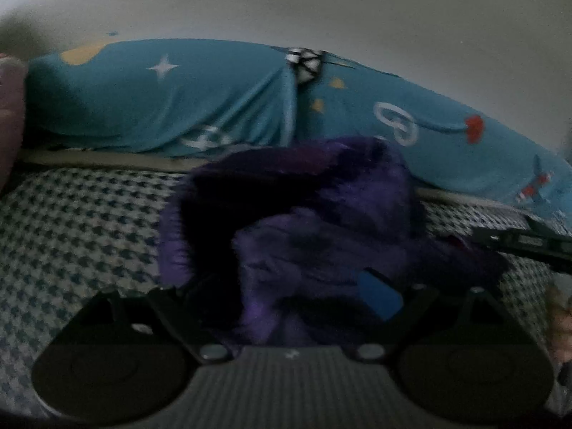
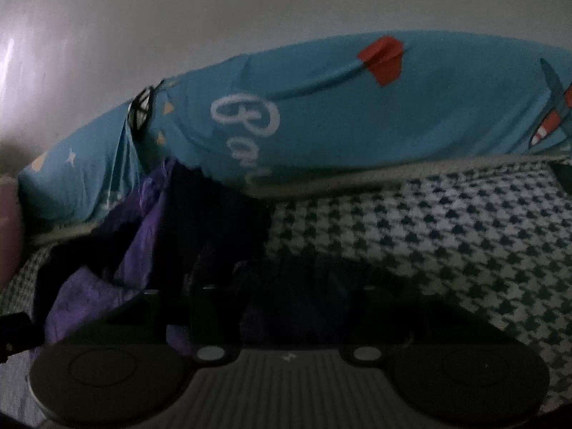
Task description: Fold clothes
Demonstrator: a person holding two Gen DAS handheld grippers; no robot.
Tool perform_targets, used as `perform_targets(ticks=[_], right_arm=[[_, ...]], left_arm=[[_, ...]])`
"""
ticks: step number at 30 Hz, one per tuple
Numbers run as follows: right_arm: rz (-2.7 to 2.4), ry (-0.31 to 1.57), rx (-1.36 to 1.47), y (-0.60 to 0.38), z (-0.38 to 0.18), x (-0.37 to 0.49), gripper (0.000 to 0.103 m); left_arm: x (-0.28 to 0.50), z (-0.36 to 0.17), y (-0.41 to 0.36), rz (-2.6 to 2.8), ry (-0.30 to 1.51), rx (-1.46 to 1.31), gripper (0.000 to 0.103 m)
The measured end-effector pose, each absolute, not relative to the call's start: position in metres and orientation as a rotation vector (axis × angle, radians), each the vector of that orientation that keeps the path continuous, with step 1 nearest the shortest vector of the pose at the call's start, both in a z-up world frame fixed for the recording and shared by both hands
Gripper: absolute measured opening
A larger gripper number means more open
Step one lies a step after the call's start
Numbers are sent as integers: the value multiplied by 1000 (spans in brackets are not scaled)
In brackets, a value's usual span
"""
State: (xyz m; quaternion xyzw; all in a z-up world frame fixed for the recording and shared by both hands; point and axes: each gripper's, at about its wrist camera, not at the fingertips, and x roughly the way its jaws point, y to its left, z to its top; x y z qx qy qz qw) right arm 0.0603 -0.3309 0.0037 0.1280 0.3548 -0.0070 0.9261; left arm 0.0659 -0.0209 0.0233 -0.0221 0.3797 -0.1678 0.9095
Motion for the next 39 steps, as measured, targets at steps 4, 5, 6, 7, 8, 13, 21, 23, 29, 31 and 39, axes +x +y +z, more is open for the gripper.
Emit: perform_targets(ticks=[4,5,6,7,8,13,21,23,29,31,39], right_arm=[[-2,769,243,-324,-10,64,55],[-8,775,230,-321,-14,65,52],[-27,782,216,-319,-17,66,47],[-48,787,207,-318,-19,66,29],[-65,784,211,-318,-19,67,8],[-185,668,272,-332,-8,54,4],[-187,543,380,-356,15,40,4],[-111,558,401,-353,14,41,5],[69,646,280,-332,6,43,27],[97,660,242,-329,4,37,27],[167,737,116,-321,-7,11,55]], left_arm=[[59,18,-34,-403,791,8,89],[58,16,-38,-408,792,31,89],[57,14,-42,-413,792,54,89],[55,12,-45,-417,793,78,89],[54,9,-49,-422,794,101,89],[54,3,-57,-393,800,154,89],[66,1,-45,-253,805,127,83],[71,-2,-43,-217,816,138,83],[82,-4,-29,-112,859,116,86],[83,0,-23,-65,842,108,88],[95,21,7,104,788,30,83]])
